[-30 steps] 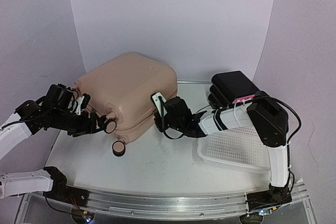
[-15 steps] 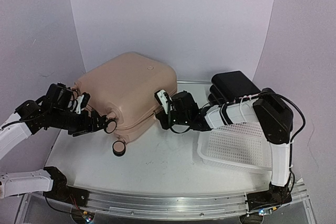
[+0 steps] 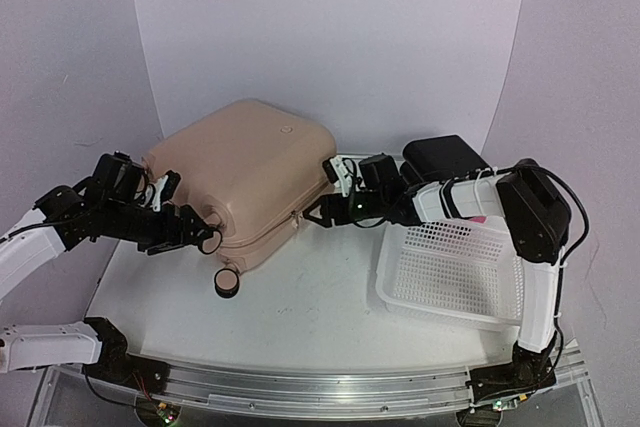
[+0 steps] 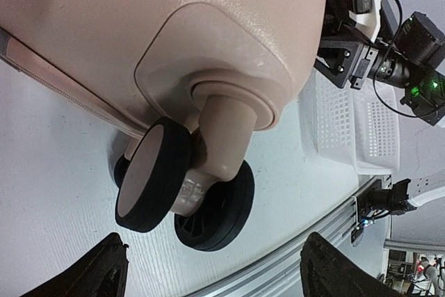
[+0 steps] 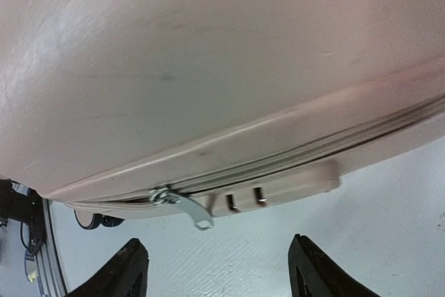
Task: Open, take out, and arrange the luggage
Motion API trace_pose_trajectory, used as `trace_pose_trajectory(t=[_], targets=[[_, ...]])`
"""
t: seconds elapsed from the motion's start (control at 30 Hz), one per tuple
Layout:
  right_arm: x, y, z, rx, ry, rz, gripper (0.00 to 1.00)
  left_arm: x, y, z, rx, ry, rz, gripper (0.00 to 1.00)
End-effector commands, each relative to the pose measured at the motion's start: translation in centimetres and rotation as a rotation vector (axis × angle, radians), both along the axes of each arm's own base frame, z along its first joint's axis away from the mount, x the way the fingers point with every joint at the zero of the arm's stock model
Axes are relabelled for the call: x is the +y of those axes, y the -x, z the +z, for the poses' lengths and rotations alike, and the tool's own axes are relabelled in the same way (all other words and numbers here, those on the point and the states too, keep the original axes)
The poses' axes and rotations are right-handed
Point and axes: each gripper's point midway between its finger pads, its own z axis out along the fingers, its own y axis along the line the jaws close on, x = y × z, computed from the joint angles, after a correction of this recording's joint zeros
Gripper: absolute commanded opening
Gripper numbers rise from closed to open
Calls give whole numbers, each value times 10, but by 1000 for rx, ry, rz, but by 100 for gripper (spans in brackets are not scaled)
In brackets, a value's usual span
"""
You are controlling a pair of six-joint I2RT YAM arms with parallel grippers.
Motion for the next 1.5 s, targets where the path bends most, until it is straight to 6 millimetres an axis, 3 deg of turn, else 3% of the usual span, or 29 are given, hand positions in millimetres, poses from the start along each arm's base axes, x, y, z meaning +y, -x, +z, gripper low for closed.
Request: trace_pose_trajectory(t=[0.0, 0.3, 0.77, 1.0, 1.23, 1.4, 1.47], targets=[[16, -1, 39, 30, -141, 87, 68, -9, -16, 29, -104, 31, -19, 86], [38, -5, 40, 55, -206, 181, 46, -18, -27, 4, -21, -19, -34, 80], [31, -10, 5, 75, -167, 127, 45, -17, -24, 4, -17, -10, -26, 78], [20, -8, 5, 46, -163, 87, 44, -16, -23, 6, -19, -5, -23, 77], [32, -12, 4, 63, -195, 118, 44, -18, -23, 5, -10, 0, -25, 77], [39, -16, 23, 42, -263, 120, 41, -17, -23, 6, -13, 2, -21, 77], [43, -17, 30, 22, -293, 118, 36, -17, -23, 6, -13, 2, -20, 77]])
